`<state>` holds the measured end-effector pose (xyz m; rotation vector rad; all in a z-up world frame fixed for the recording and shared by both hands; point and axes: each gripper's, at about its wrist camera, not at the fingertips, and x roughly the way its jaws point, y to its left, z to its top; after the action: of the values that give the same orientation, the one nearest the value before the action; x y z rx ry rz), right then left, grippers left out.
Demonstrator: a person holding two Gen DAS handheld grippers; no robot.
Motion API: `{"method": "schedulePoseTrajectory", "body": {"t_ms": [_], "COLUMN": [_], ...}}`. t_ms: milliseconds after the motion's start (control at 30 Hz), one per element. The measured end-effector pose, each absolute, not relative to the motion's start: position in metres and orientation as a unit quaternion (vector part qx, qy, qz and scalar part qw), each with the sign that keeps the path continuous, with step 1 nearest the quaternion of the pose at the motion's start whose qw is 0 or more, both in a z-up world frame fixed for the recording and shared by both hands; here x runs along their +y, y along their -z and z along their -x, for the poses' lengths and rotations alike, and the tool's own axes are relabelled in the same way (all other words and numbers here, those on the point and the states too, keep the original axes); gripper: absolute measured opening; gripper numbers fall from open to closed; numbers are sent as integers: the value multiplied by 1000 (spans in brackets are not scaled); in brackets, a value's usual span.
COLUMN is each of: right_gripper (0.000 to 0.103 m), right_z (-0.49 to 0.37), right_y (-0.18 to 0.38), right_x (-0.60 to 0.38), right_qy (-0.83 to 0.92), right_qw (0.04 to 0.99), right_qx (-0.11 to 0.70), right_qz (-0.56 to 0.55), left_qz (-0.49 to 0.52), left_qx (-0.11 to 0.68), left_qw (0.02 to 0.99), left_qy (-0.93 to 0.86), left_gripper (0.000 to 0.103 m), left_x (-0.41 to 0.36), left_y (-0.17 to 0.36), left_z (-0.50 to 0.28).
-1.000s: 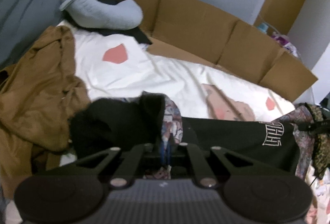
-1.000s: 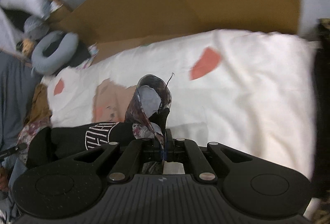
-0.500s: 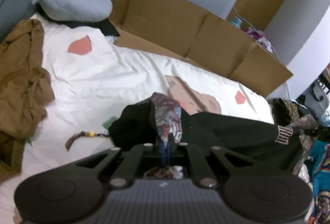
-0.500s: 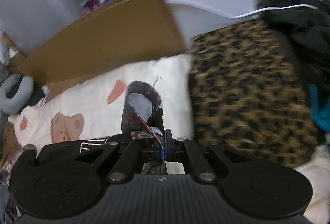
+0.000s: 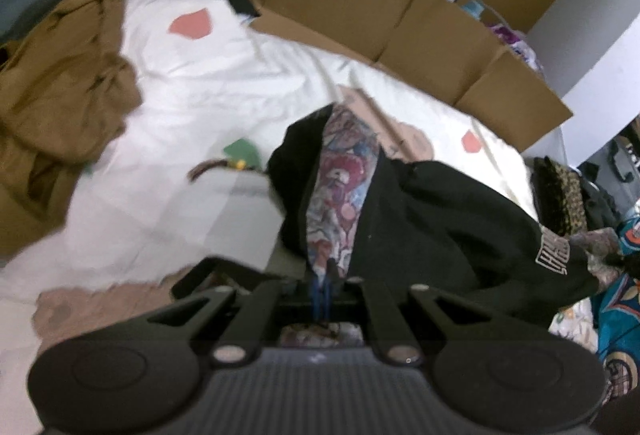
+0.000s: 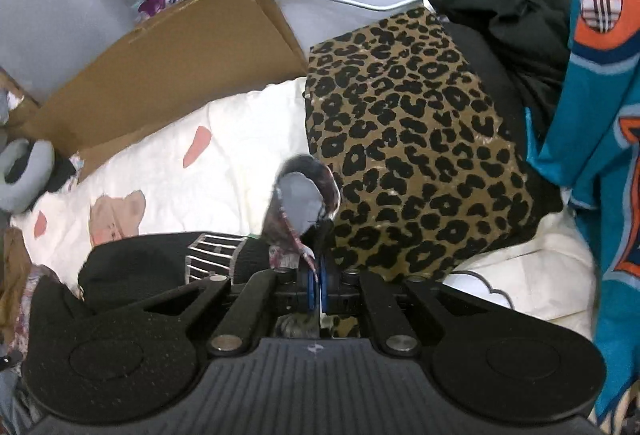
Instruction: Fold clothes
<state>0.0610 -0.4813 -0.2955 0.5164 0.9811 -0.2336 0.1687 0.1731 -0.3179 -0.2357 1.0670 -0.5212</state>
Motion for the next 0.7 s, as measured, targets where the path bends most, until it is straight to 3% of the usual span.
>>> {"method": "schedulePoseTrajectory", "body": {"t_ms": [100, 700], "right_gripper": [30, 31], "right_z": [-63, -179], "right_y": [293, 316], "right_x": [-483, -408], "right_qy": [117, -30], "right_qw": [847, 863], "right_qx": [454, 456], "right_qz": [-249, -215], "left_qz": [107, 87], "left_qx": [511, 613], "left_qw": [820, 774], "left_qy": [233, 129], "left_gripper": [2, 2], "left_x": [183, 242], "left_y": [318, 354], "left_z": [-158, -74]}}
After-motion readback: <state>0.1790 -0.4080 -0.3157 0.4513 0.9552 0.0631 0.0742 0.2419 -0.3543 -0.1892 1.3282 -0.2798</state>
